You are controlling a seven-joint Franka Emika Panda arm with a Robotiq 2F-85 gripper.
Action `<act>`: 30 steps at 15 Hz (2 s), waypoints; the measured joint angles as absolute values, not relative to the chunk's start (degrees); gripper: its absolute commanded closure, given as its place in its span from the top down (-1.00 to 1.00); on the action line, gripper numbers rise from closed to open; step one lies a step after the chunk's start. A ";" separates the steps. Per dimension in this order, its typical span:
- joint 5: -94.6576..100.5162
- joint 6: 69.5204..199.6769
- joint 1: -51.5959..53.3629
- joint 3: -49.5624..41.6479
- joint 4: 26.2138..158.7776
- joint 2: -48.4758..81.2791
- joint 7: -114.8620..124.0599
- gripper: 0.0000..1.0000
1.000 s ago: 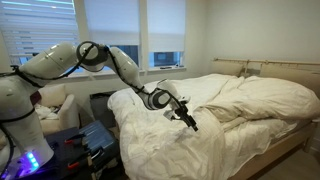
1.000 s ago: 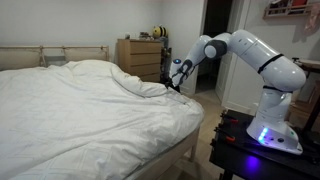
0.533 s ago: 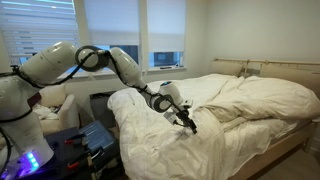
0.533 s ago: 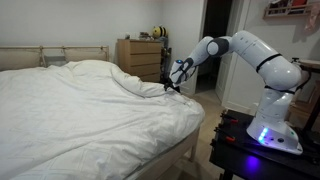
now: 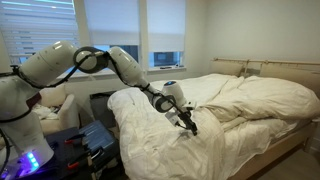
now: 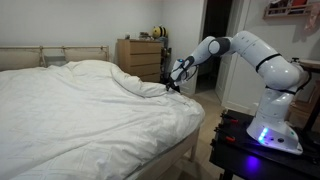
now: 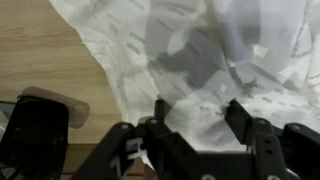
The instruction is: Straighten the blanket on the bed
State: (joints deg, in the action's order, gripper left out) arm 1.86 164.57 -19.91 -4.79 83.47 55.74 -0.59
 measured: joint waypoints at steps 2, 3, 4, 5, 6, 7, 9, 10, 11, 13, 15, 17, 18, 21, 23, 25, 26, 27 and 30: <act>1.85 164.13 -19.77 -5.33 83.13 55.76 -0.59 -0.60; 1.85 163.97 -19.66 -5.62 83.02 55.77 -0.58 -0.77; 1.85 163.80 -19.54 -5.91 82.93 55.78 -0.55 -0.90; 1.85 163.58 -19.35 -6.26 82.85 55.78 -0.47 -1.00; 1.85 163.10 -18.84 -7.04 82.73 55.81 -0.10 -1.00; 1.85 162.52 -18.11 -8.10 82.59 55.84 0.48 -1.00; 1.86 161.16 -16.25 -10.76 82.21 55.91 2.08 -0.99; 1.87 160.61 -15.23 -12.12 82.11 55.92 2.98 -0.99; 1.88 160.26 -14.25 -13.43 82.06 55.92 4.02 -0.99; 1.96 159.43 -12.36 -15.94 82.03 55.93 6.10 -0.99; 3.37 157.16 -9.48 -19.91 82.01 55.97 8.88 -0.99; 6.54 153.31 -5.63 -25.09 81.97 56.10 12.93 -0.99; 8.27 151.22 -3.87 -27.26 81.94 56.16 14.72 -0.99; 13.70 144.82 0.19 -31.75 81.92 56.24 18.97 -0.99; 17.54 140.46 1.92 -33.62 81.92 56.31 20.95 -0.99; 20.96 136.07 2.88 -34.62 81.91 56.36 22.00 -0.99; 22.44 133.98 3.10 -34.86 81.92 56.39 22.08 -0.99; 23.81 132.17 3.14 -34.92 81.93 56.43 22.11 -0.99; 26.71 128.32 2.94 -34.93 82.14 56.54 22.12 -0.99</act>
